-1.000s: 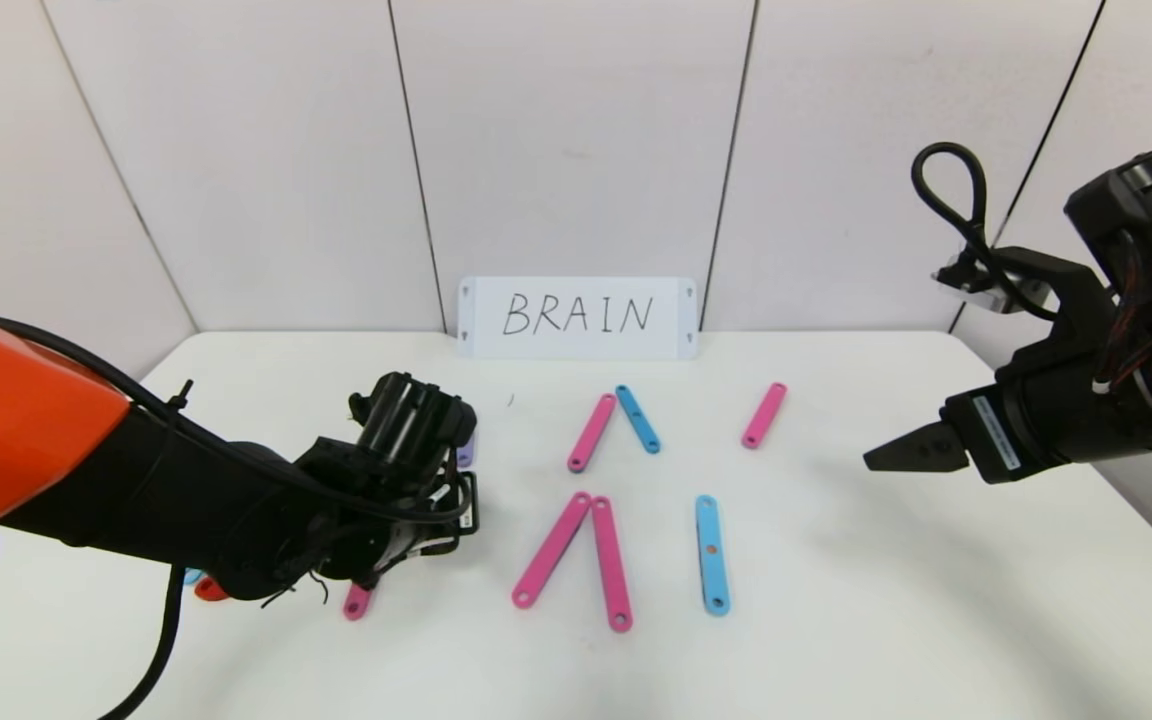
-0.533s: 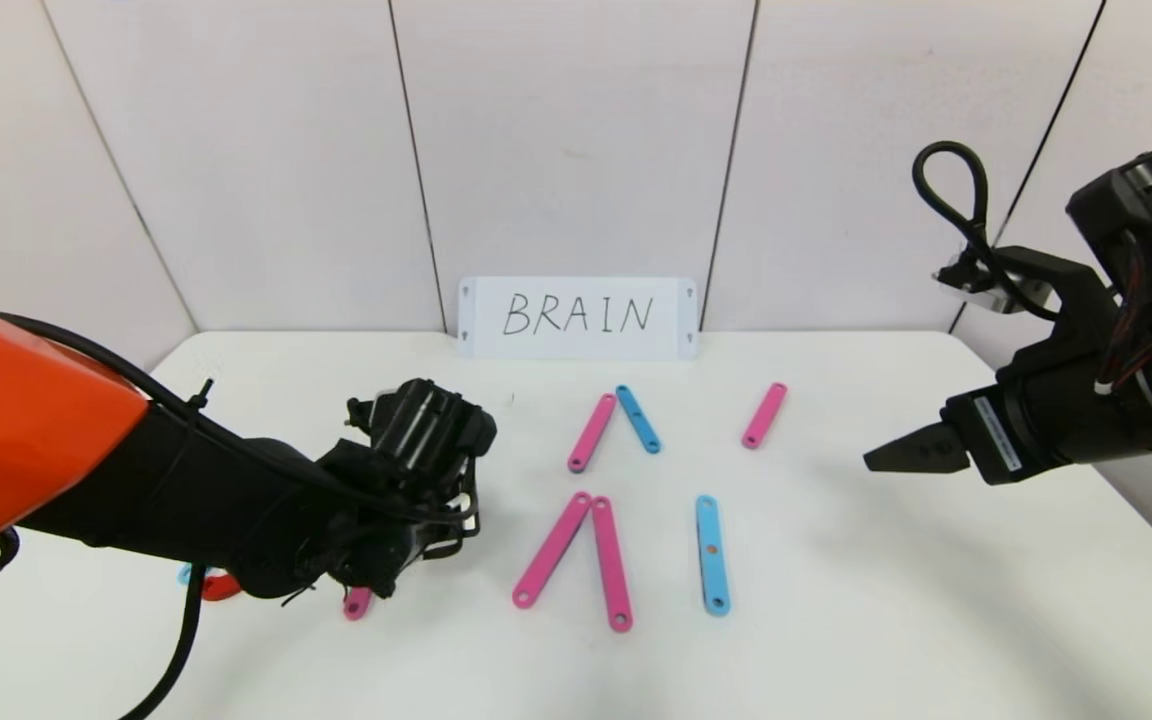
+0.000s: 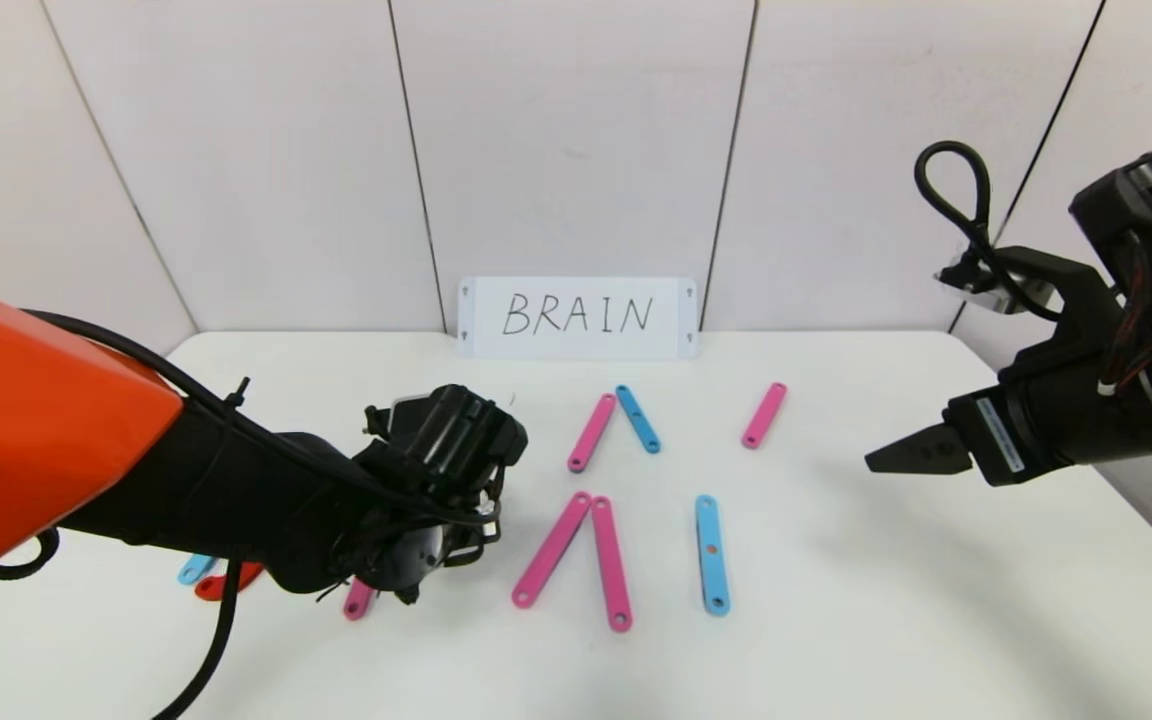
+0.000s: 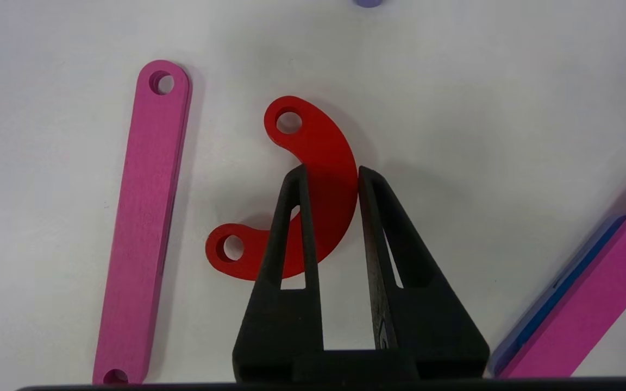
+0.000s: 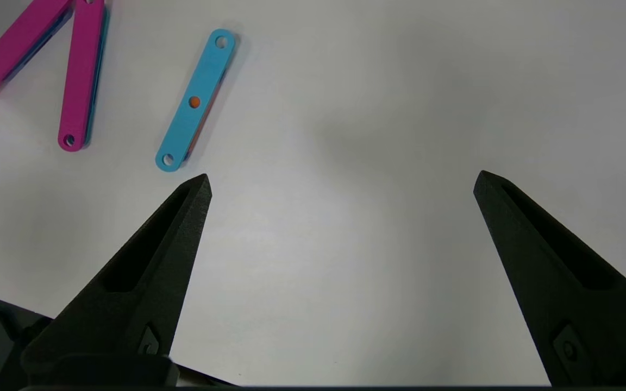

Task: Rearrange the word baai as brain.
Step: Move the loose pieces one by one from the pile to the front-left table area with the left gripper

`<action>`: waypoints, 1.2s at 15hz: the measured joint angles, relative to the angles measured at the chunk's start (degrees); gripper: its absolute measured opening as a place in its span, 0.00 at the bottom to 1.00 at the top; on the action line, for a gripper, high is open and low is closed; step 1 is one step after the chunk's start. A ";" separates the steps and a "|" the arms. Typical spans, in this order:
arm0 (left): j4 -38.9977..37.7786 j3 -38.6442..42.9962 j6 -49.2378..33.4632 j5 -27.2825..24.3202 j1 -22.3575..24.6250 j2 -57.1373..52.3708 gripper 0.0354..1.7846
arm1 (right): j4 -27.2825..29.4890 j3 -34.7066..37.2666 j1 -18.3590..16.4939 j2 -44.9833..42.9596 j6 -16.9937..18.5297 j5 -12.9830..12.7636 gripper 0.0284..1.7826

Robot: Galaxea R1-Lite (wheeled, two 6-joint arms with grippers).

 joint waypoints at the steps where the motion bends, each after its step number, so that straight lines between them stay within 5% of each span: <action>1: 0.26 -0.68 -0.94 0.15 -0.02 0.56 0.14 | 0.00 0.02 0.02 -0.05 0.00 0.00 0.95; 8: 11.90 -9.40 -11.39 3.12 0.27 4.58 0.14 | 0.00 0.07 0.09 -0.10 -0.18 0.00 0.95; 18: 14.38 -12.45 -12.82 3.67 1.49 6.14 0.14 | -0.09 0.30 0.20 -0.07 -0.21 0.00 0.95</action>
